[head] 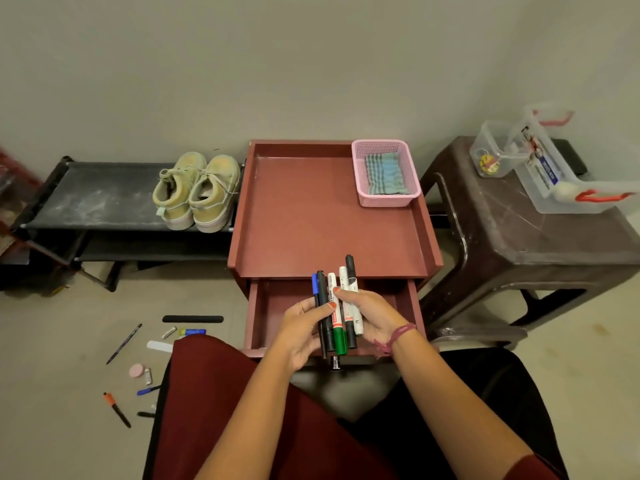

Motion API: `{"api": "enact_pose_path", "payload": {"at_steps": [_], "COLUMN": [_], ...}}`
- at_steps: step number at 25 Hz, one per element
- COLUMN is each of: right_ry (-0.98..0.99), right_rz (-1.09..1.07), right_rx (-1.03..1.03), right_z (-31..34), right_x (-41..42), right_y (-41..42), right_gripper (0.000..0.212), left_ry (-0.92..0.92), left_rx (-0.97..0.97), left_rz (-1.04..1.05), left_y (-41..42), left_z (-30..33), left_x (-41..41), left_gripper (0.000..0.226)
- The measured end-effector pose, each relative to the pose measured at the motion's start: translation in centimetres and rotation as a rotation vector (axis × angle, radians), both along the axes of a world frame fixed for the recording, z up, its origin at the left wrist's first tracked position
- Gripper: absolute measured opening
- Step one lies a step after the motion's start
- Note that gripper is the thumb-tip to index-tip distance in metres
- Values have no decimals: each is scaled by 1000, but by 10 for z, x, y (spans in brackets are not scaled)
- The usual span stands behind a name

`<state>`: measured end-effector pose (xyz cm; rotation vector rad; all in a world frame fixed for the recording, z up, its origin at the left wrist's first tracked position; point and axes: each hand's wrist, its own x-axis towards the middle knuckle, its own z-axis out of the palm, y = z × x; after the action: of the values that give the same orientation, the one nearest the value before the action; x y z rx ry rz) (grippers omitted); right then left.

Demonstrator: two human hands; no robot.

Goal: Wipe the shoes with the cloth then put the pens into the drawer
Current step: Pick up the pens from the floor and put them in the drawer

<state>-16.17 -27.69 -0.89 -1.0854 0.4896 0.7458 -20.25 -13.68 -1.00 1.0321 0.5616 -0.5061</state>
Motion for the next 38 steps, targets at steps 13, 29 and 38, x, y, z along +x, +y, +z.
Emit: {"api": "enact_pose_path", "payload": {"at_steps": [13,29,38], "right_ry": [316,84,85], "right_rz": [-270,30,173], "right_rx": [-220,-823,-1088], "right_z": [-126,-185,-181], "right_x": [21,34,10], "right_y": [-78,-84,-74], "right_gripper": [22,34,35], "left_ry": [237,408,431], "left_rx": [67,105,121], "left_rz": [44,248,241], "left_y": [-31,-27,-28], "left_z": [-82,-146,-148], "left_x": [34,26,-1], "left_gripper": [21,16,9]}}
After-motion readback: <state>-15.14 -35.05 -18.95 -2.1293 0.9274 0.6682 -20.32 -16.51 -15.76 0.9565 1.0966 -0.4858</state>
